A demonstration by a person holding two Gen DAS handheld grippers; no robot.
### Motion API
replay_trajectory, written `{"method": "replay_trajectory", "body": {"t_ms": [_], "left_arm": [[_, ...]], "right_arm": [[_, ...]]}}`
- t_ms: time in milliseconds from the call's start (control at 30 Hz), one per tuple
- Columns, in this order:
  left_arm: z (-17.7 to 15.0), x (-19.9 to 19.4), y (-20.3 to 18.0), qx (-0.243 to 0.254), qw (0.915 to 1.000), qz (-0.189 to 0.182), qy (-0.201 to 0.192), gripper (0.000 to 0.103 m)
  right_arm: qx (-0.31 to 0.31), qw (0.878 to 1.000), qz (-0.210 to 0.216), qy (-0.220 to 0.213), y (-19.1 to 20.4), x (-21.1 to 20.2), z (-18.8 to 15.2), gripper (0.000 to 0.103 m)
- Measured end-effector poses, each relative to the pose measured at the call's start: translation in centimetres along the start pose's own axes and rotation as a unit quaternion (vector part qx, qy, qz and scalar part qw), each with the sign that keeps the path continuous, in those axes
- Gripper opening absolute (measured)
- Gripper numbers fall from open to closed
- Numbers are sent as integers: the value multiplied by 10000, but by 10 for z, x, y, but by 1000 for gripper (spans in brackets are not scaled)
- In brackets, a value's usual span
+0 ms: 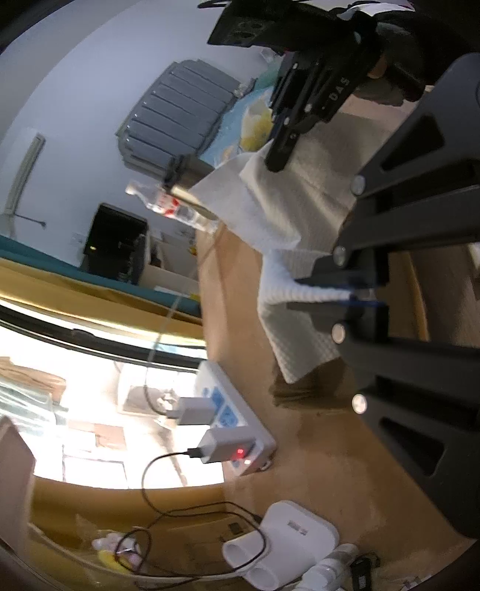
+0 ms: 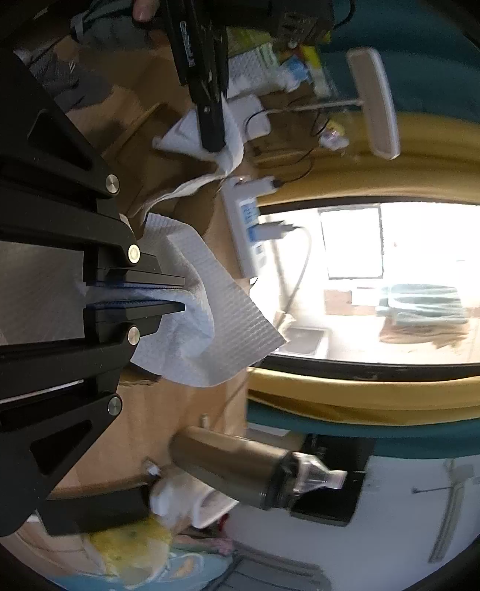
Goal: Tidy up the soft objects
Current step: 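Carry the white towels with both grippers and lower them into the cardboard box, then open both grippers to release the towels and withdraw from the box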
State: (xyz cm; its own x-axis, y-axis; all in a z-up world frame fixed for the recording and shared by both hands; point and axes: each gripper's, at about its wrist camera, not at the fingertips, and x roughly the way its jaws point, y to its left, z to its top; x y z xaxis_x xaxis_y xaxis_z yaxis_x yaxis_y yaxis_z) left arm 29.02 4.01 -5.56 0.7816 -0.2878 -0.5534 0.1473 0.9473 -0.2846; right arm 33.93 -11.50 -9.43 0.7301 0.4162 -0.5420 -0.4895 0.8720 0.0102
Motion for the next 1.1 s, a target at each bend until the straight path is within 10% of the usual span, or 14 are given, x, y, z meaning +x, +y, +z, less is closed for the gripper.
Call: {"method": "replay_trajectory", "body": {"t_ms": [600,733,867,1000,1100], "left_arm": [[-22,26,14,-76,9969,410,672,10],[-27,25,13,-31,9959,444,783,17],[-29,21,12,-75,9960,449,764,28],[-29,12,9,-67,9968,423,674,63],[-29,4,5,-88,9977,342,581,63]], "right_arm": [[93,9946,-231,1007,-3,43,-31,6],[72,9952,-132,968,1,36,-30,34],[10,9968,-149,780,6,23,-28,45],[22,9977,-166,662,8,9,-28,50],[51,9981,-177,592,8,-2,-29,52]]}}
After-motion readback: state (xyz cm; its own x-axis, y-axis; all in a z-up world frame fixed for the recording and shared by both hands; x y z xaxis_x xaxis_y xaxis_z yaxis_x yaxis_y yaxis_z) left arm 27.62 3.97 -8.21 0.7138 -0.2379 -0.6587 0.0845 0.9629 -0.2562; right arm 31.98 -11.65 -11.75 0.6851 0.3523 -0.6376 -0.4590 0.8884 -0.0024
